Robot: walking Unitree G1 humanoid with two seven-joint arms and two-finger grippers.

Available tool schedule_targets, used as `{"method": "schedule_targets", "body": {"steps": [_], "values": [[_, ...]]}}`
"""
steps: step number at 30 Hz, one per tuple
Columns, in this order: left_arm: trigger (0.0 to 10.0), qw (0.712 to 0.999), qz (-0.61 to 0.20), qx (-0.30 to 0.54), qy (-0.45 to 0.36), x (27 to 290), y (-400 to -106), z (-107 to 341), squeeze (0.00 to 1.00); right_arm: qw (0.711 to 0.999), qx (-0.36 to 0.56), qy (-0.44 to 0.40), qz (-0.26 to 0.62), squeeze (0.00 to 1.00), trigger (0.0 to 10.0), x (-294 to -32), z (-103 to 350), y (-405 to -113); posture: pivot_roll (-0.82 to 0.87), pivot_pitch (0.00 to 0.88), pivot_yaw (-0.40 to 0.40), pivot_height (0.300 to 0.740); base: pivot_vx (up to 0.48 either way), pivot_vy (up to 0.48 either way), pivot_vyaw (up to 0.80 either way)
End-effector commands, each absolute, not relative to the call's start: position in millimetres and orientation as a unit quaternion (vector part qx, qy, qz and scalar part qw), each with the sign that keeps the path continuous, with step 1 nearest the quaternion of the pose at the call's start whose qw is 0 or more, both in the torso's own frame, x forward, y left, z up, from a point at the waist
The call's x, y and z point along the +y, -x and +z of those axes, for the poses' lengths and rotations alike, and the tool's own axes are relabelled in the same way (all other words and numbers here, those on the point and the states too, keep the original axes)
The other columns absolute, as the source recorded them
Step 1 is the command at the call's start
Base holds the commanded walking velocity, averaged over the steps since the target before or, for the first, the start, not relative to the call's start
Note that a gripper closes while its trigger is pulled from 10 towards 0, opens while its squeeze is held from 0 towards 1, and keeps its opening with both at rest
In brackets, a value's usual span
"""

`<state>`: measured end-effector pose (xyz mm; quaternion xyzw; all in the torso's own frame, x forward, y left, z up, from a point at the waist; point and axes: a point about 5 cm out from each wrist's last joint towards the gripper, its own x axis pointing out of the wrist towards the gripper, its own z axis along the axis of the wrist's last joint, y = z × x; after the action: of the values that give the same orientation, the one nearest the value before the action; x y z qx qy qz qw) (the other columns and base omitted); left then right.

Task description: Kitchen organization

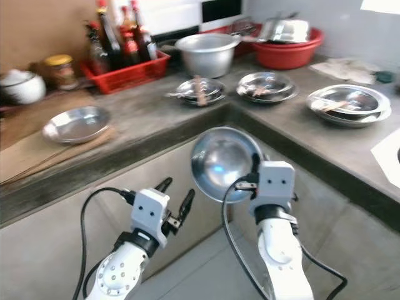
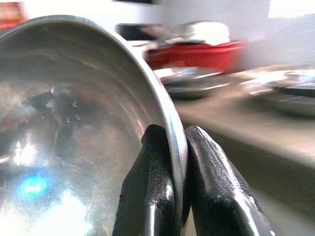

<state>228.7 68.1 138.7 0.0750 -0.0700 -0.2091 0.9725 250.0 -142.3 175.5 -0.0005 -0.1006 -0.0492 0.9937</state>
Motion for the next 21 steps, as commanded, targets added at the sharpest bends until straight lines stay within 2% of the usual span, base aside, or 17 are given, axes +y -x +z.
{"method": "schedule_targets", "body": {"steps": [1,21], "values": [[10.0,0.976,-0.196,-0.061,-0.074,74.2,-231.6,136.7,0.00,0.990,-0.132,-0.004,-0.046,0.00,10.0,-138.8,188.8,-250.7,0.10,0.024,0.018,0.740,0.000,0.000,-0.78],[10.0,0.975,-0.197,-0.069,-0.080,74.0,-233.4,138.5,0.00,0.981,-0.182,0.004,-0.068,0.00,10.0,-145.2,214.2,-256.1,0.10,0.023,0.019,0.740,0.000,0.000,-0.78]]}}
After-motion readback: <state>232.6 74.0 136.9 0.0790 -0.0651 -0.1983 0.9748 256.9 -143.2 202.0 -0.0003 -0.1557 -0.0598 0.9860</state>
